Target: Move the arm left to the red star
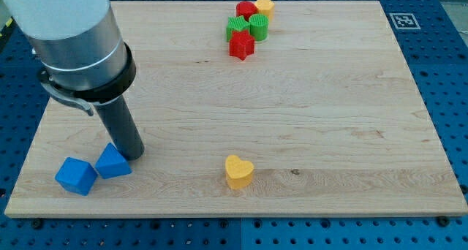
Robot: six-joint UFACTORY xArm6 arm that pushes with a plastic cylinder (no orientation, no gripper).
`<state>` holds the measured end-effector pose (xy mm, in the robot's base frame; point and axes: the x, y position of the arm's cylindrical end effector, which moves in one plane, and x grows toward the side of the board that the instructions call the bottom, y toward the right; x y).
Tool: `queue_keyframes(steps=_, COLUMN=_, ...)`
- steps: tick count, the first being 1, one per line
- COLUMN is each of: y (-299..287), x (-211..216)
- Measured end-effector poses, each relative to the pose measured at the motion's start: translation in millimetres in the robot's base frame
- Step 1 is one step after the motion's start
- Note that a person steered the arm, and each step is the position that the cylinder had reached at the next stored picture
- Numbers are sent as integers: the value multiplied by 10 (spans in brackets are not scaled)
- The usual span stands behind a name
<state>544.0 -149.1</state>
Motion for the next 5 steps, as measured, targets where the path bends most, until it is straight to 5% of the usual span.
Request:
queue_keyframes(steps=2, y=0, x=107)
queue_keyframes(steps=3, y=146, x=-184)
queue_keyframes(steps=5, y=1388, x=-536)
